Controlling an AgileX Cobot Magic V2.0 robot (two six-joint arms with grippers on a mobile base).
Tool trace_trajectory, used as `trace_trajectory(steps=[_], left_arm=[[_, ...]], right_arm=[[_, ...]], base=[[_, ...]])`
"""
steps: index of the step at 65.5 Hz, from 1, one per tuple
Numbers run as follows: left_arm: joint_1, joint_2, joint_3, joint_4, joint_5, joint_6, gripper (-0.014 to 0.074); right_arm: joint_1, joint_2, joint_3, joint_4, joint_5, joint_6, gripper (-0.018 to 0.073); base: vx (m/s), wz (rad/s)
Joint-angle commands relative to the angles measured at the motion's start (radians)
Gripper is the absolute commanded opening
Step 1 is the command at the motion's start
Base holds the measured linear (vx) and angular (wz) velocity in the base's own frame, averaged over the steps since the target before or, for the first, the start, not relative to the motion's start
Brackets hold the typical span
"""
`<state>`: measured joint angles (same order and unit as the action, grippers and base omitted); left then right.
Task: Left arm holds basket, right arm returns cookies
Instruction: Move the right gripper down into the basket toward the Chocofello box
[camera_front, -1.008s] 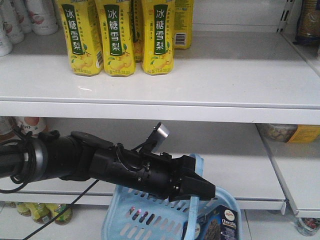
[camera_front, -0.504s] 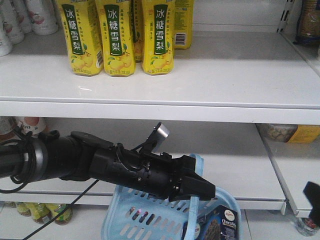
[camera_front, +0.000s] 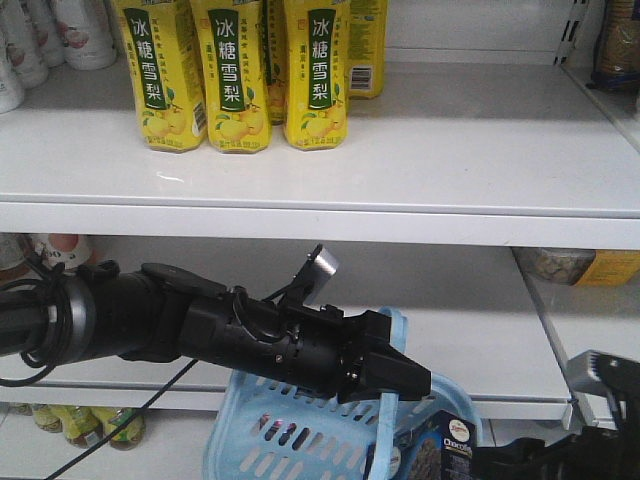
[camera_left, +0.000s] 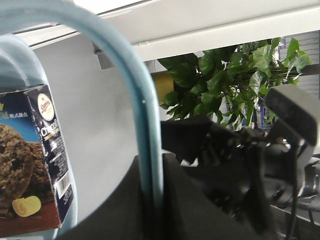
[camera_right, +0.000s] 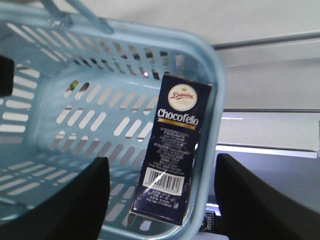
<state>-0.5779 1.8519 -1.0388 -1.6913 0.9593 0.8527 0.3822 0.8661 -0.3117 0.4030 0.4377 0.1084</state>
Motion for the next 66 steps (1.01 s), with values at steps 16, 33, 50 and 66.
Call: trace_trajectory(steps=[16, 33, 50, 66], left_arm=[[0.001, -0.052, -0.022, -0.085, 0.002, 0.048, -0.0006], [0.001, -0.052, -0.022, -0.085, 0.002, 0.048, -0.0006], [0.001, -0.052, -0.022, -0.085, 0.002, 0.048, -0.0006], [0.001, -0.052, -0.022, -0.085, 0.002, 0.048, -0.0006]], right_arm=[[0.074, 0.256, -0.081, 0.092, -0.102, -0.108, 0.0519], [0.074, 0.357, -0.166, 0.100, -0.070, -0.127, 0.0541], [0.074, 0.430, -0.174, 0.144, -0.074, -0.130, 0.0541], [0.074, 0.481, -0.174, 0.207, -0.107, -0.144, 0.0541]], base=[[0.00, 0.00], [0.00, 0.00], [0.00, 0.00], [0.00, 0.00]])
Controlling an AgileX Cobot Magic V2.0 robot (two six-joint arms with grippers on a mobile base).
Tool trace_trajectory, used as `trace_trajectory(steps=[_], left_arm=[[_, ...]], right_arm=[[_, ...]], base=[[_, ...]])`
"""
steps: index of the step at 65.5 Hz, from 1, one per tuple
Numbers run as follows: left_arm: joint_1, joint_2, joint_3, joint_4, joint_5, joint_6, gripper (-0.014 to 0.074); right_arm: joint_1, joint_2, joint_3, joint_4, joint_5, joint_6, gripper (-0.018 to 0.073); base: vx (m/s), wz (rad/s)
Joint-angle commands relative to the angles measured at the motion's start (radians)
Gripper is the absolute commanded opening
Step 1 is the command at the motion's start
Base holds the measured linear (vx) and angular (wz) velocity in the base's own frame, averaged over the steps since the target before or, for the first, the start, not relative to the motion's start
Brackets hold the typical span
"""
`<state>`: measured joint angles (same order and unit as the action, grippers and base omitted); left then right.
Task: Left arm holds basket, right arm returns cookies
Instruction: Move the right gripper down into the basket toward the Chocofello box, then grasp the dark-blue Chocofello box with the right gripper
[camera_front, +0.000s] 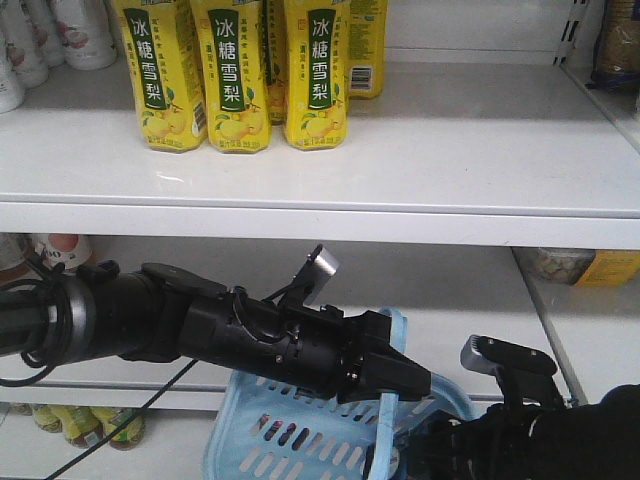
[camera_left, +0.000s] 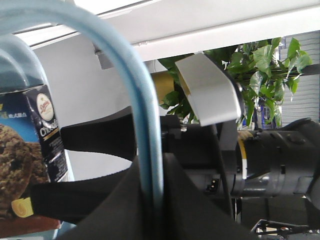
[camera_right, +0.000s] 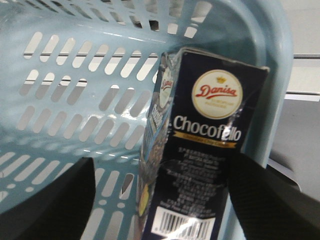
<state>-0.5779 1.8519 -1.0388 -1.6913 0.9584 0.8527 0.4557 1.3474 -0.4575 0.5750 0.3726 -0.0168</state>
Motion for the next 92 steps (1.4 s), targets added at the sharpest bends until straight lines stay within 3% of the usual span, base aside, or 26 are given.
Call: trace_trajectory(steps=[1, 18, 38, 62, 70, 92], left_arm=[[0.001, -0.052, -0.022, -0.085, 0.003, 0.048, -0.0006], [0.001, -0.052, -0.022, -0.085, 0.003, 0.048, -0.0006], [0.001, -0.052, -0.022, -0.085, 0.003, 0.048, -0.0006], [0.001, -0.052, -0.022, -0.085, 0.003, 0.048, -0.0006], [0.001, -0.052, -0.022, -0.085, 0.003, 0.048, -0.0006], [0.001, -0.052, -0.022, -0.085, 0.003, 0.048, -0.0006]], right_arm=[[0.001, 0.003, -0.028, 0.038, -0.043, -0.021, 0.0541], [0.001, 0.063, -0.028, 0.085, -0.050, -0.055, 0.0541], [0.001, 0.147, -0.028, 0.283, -0.065, -0.248, 0.0532], [0.001, 0.215, -0.060, 0.488, -0.059, -0.477, 0.0444], [0.001, 0.223, -0.076, 0.519, -0.060, -0.521, 0.0427], [0.001, 0.300, -0.099, 0.523, -0.048, -0.523, 0.0420]], base=[[0.00, 0.00], [0.00, 0.00], [0.00, 0.00], [0.00, 0.00], [0.00, 0.00], [0.00, 0.00]])
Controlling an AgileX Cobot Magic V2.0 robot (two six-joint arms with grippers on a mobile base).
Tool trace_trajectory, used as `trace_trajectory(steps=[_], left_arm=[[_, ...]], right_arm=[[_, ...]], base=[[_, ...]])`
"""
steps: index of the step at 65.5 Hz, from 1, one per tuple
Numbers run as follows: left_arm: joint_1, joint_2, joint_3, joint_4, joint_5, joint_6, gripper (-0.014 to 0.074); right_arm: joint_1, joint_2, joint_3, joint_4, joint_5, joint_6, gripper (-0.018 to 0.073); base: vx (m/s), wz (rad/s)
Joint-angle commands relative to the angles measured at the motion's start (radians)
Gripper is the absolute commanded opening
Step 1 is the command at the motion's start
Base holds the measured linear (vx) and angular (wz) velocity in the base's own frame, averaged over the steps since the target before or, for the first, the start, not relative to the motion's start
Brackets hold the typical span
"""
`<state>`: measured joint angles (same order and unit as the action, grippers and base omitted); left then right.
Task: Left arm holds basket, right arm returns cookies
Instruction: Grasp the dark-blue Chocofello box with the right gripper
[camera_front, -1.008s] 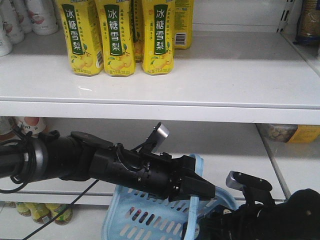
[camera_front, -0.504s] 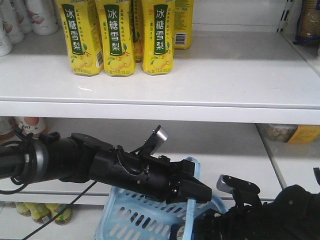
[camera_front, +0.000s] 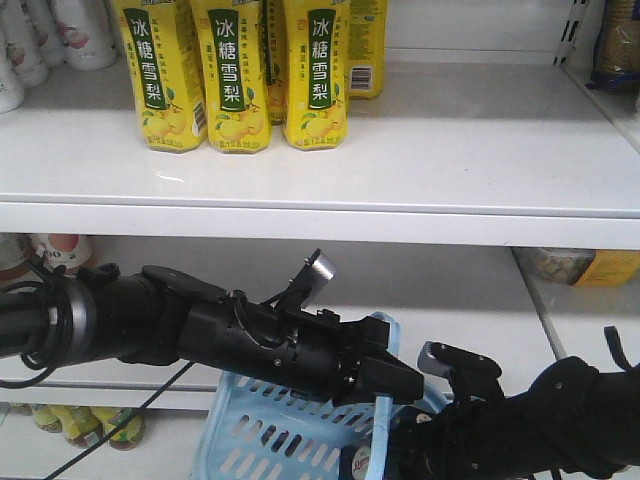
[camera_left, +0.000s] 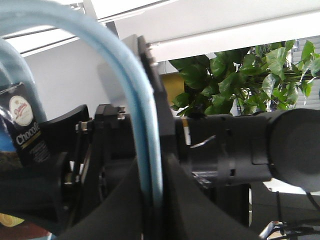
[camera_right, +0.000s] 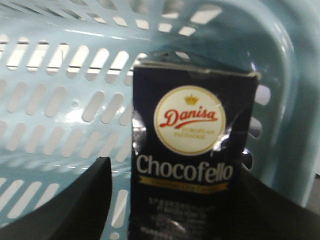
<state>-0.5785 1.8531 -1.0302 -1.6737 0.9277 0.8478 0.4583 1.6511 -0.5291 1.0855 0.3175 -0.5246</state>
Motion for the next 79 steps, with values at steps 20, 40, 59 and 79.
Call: trace_trajectory(steps=[20, 40, 59, 79], left_arm=[[0.002, -0.054, -0.031, -0.102, 0.033, 0.053, -0.0006], [0.002, -0.054, -0.031, -0.102, 0.033, 0.053, -0.0006], [0.002, -0.054, -0.031, -0.102, 0.033, 0.053, -0.0006], [0.002, -0.054, -0.031, -0.102, 0.033, 0.053, -0.0006]], right_arm=[[-0.002, 0.016, -0.038, 0.029, -0.006, -0.015, 0.0304], [-0.002, 0.016, -0.037, 0.030, -0.009, -0.013, 0.0205], [-0.009, -0.036, -0.035, 0.034, -0.011, 0.008, 0.0209], [-0.020, -0.145, -0.032, 0.029, -0.018, 0.026, 0.0209]], base=[[0.00, 0.00], [0.00, 0.00], [0.00, 0.00], [0.00, 0.00]])
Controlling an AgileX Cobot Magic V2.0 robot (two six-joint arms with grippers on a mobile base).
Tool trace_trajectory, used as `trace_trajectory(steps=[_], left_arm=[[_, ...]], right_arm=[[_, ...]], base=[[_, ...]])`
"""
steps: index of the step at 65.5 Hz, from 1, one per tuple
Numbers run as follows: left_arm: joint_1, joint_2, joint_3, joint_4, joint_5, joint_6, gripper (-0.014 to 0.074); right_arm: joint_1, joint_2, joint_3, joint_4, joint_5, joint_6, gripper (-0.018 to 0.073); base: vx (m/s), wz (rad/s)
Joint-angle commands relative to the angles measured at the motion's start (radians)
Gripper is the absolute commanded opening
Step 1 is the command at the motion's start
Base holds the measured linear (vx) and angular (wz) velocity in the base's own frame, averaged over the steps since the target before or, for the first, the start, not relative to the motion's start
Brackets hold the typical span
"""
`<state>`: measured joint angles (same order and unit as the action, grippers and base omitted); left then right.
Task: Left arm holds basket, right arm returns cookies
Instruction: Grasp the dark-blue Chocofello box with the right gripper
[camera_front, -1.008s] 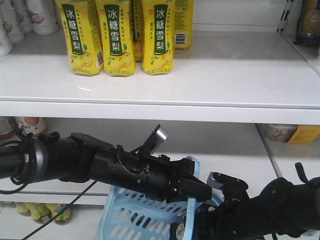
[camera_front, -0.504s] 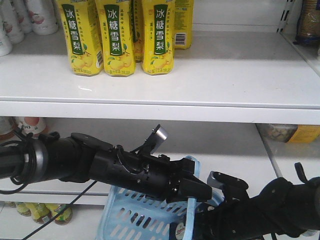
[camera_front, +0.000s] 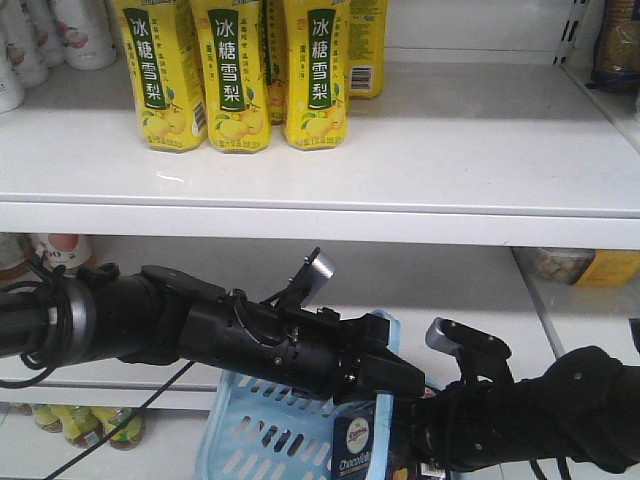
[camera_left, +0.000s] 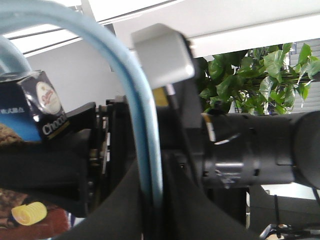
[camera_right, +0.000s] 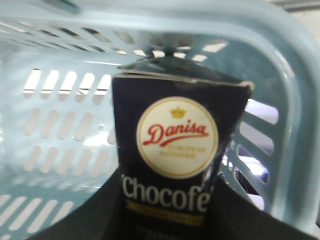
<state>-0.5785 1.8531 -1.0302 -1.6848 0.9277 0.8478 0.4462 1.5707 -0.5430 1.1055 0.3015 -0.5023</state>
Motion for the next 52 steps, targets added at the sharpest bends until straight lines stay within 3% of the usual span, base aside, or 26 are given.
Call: trace_trajectory(steps=[1, 29, 52], left_arm=[[0.002, -0.054, -0.031, -0.091, 0.033, 0.053, -0.0006], [0.002, -0.054, -0.031, -0.091, 0.033, 0.053, -0.0006], [0.002, -0.054, -0.031, -0.091, 0.033, 0.053, -0.0006]], right_arm=[[-0.008, -0.068, -0.018, 0.009, -0.001, 0.004, 0.0209], [-0.008, -0.114, 0.077, -0.044, -0.017, 0.033, 0.0209], [-0.008, -0.333, 0.155, -0.042, -0.027, 0.032, 0.0209]], base=[[0.00, 0.00], [0.00, 0.00], [0.00, 0.00]])
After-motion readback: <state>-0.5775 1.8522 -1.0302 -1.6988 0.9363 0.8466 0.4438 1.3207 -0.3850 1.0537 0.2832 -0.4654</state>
